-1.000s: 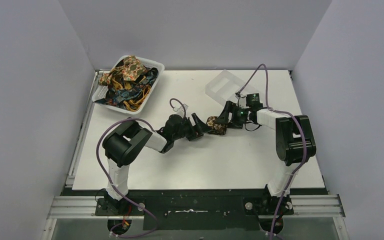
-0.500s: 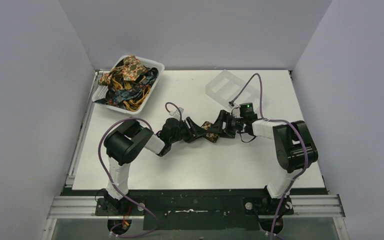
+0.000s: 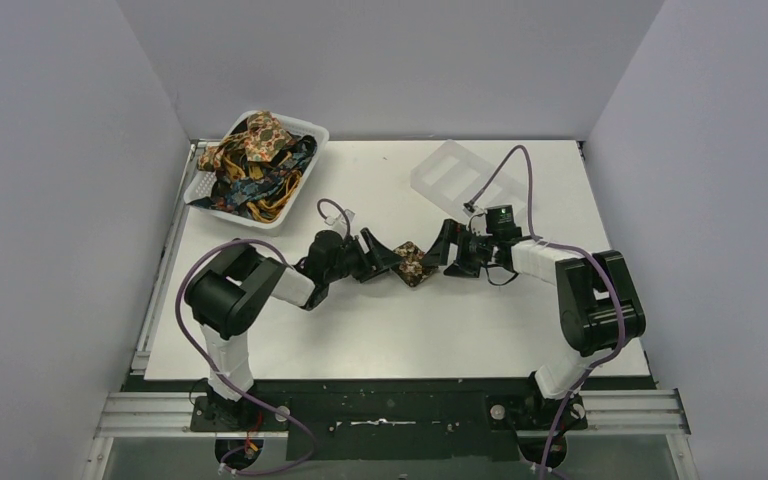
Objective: Roll the ties
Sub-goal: Pick up the tie at the center of the board.
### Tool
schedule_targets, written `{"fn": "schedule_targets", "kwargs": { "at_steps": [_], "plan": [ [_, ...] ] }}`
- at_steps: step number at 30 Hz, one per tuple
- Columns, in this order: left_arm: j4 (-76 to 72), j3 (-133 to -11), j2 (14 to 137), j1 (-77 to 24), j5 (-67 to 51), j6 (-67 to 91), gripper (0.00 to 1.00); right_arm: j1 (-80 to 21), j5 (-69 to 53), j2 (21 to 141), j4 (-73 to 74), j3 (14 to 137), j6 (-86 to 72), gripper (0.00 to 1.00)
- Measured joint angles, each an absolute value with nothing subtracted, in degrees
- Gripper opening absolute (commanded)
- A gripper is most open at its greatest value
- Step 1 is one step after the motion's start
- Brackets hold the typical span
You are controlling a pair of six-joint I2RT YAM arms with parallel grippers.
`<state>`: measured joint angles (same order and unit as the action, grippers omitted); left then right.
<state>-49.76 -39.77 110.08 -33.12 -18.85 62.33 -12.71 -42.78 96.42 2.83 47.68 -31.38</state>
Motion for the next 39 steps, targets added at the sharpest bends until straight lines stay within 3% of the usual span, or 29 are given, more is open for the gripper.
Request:
{"fn": "schedule_targets", "kwargs": {
  "at_steps": [20, 29, 39],
  "plan": [
    [-48.8, -40.9, 112.7, -34.1, -20.4, 61.2, 0.39, -14.6, -48.9, 106.8, -1.1, 56.0, -33.0, 0.86],
    [-49.8, -41.2, 113.5, -34.0, -21.1, 60.2, 0.37, -17.1, -49.0, 109.6, 5.6, 61.6, -26.3, 0.75],
    [-53.7, -40.2, 114.5, -33.8, -22.0, 59.4, 0.26, -18.9, -51.6, 111.5, 7.8, 63.7, -22.9, 0.63]
  ]
}}
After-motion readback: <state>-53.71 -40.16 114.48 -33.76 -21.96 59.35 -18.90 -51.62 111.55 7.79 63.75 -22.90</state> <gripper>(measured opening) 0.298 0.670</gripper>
